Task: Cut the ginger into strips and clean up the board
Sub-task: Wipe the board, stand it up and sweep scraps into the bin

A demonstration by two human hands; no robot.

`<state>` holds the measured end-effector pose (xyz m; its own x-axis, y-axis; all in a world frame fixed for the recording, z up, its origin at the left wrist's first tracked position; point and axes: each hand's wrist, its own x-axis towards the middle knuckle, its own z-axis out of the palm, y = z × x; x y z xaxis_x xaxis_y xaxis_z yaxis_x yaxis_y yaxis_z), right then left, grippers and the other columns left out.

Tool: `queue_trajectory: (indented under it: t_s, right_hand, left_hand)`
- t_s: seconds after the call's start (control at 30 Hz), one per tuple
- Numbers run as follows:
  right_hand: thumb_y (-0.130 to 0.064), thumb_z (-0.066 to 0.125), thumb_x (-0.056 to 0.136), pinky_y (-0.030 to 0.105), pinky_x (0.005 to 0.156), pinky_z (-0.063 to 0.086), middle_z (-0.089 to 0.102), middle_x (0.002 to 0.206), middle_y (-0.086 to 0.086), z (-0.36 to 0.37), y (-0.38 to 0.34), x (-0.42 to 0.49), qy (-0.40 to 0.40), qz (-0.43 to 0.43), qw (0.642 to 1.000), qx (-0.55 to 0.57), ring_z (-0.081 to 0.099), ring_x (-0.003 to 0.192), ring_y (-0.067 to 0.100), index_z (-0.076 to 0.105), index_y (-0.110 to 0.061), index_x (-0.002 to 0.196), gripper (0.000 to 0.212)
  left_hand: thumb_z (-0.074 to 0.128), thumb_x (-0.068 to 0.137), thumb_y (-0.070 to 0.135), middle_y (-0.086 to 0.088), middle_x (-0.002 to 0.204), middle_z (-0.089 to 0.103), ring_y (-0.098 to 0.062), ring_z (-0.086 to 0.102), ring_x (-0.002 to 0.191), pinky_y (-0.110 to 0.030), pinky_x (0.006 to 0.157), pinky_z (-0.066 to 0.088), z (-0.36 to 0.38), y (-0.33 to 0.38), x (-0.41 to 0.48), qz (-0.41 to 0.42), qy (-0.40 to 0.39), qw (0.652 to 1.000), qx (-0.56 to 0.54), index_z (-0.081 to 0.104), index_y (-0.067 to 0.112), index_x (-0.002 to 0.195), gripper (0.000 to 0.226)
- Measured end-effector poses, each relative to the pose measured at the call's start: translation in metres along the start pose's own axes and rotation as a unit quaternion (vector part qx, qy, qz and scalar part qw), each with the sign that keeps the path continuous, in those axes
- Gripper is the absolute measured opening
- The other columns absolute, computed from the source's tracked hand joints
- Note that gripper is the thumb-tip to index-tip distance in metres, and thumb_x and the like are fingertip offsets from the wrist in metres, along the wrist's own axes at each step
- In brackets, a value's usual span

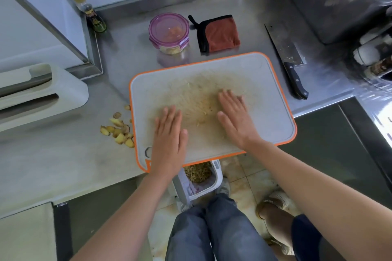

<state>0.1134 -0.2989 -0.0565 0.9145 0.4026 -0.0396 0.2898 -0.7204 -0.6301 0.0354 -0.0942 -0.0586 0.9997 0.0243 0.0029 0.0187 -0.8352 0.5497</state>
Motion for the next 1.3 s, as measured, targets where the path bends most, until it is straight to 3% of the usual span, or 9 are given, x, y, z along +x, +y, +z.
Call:
queue_trajectory:
  t_s: [0.17, 0.27, 0.37, 0.5, 0.67, 0.77, 0.87, 1.1, 1.3]
  right_hand:
    - [-0.031, 0.032, 0.099, 0.037, 0.115, 0.028, 0.047, 0.145, 0.008, -0.006, -0.010, 0.001, -0.053, -0.128, 0.987, 0.086, 0.038, 0.137, 0.019, 0.046, -0.007, 0.140, 0.050]
    - [-0.036, 0.029, 0.101, 0.035, 0.121, 0.009, 0.028, 0.156, 0.006, -0.007, -0.009, 0.028, -0.080, -0.090, 0.990, 0.073, 0.019, 0.146, 0.015, 0.034, -0.009, 0.147, 0.053]
    - [-0.053, 0.011, 0.099, 0.036, 0.120, -0.005, 0.016, 0.159, 0.004, 0.002, -0.007, 0.032, -0.148, -0.155, 0.976, -0.036, 0.005, 0.148, 0.015, 0.026, -0.011, 0.150, 0.068]
    - [-0.033, 0.028, 0.103, 0.044, 0.119, 0.017, 0.034, 0.153, 0.005, -0.006, -0.002, 0.002, -0.182, -0.216, 0.959, 0.005, 0.022, 0.146, 0.018, 0.039, -0.007, 0.144, 0.050]
    - [-0.029, 0.033, 0.101, 0.036, 0.115, 0.029, 0.042, 0.149, 0.004, -0.025, -0.009, -0.002, -0.154, -0.194, 0.967, 0.064, 0.037, 0.138, 0.015, 0.050, -0.009, 0.138, 0.046]
    - [-0.046, 0.021, 0.101, 0.038, 0.121, 0.012, 0.025, 0.157, 0.004, -0.017, -0.012, 0.011, -0.137, -0.141, 0.980, 0.014, 0.015, 0.147, 0.014, 0.036, -0.010, 0.147, 0.060]
    - [-0.052, 0.009, 0.099, 0.044, 0.120, 0.001, 0.012, 0.160, 0.004, -0.001, -0.009, -0.004, -0.170, -0.187, 0.962, -0.104, 0.001, 0.148, 0.016, 0.022, -0.010, 0.151, 0.068]
    - [-0.034, 0.030, 0.101, 0.039, 0.112, 0.034, 0.038, 0.150, 0.006, -0.016, -0.018, -0.038, -0.110, -0.220, 0.969, 0.002, 0.040, 0.136, 0.021, 0.048, -0.009, 0.139, 0.048]
    - [-0.060, 0.002, 0.095, 0.045, 0.120, -0.002, 0.003, 0.160, 0.004, 0.001, -0.013, -0.008, -0.122, -0.108, 0.979, -0.119, -0.006, 0.147, 0.014, 0.014, -0.010, 0.152, 0.077]
  left_hand:
    - [0.014, 0.098, 0.034, -0.004, 0.162, 0.011, -0.017, 0.000, 0.150, -0.040, 0.122, -0.001, -0.001, -0.016, 0.000, -0.025, -0.008, 0.996, 0.079, 0.025, 0.013, 0.153, 0.059]
    - [0.013, 0.098, 0.033, -0.002, 0.162, 0.007, -0.017, -0.003, 0.150, -0.042, 0.122, 0.001, 0.000, -0.017, 0.000, -0.026, -0.022, 0.994, 0.099, 0.018, 0.015, 0.154, 0.059]
    - [0.013, 0.098, 0.032, -0.002, 0.162, 0.006, -0.018, -0.003, 0.150, -0.043, 0.122, 0.001, -0.001, -0.018, 0.000, -0.021, -0.032, 0.994, 0.102, 0.016, 0.014, 0.154, 0.059]
    - [0.013, 0.099, 0.032, -0.001, 0.162, 0.003, -0.018, -0.004, 0.150, -0.043, 0.122, 0.001, -0.001, -0.019, 0.000, -0.020, -0.034, 0.994, 0.104, 0.014, 0.014, 0.155, 0.059]
    - [0.013, 0.098, 0.034, 0.003, 0.161, -0.004, -0.012, -0.015, 0.148, -0.032, 0.119, -0.014, -0.006, -0.020, 0.003, -0.018, -0.055, 0.996, 0.065, 0.012, 0.016, 0.155, 0.059]
    - [0.012, 0.098, 0.035, 0.006, 0.160, -0.006, -0.009, -0.019, 0.146, -0.028, 0.116, -0.021, -0.014, -0.022, -0.001, -0.009, -0.079, 0.996, 0.050, 0.012, 0.016, 0.155, 0.060]
    - [0.006, 0.095, 0.039, 0.003, 0.162, -0.002, -0.013, -0.014, 0.148, -0.036, 0.117, -0.019, -0.014, -0.019, -0.016, -0.021, -0.054, 0.992, 0.114, 0.012, 0.017, 0.154, 0.063]
    - [-0.002, 0.092, 0.045, 0.004, 0.160, -0.016, -0.014, -0.022, 0.146, -0.040, 0.117, -0.020, -0.011, -0.018, -0.028, -0.042, -0.081, 0.983, 0.159, -0.007, 0.022, 0.153, 0.065]
    - [-0.005, 0.091, 0.047, 0.004, 0.158, -0.023, -0.014, -0.026, 0.145, -0.040, 0.115, -0.022, -0.010, -0.020, -0.028, -0.041, -0.094, 0.979, 0.175, -0.016, 0.024, 0.150, 0.064]
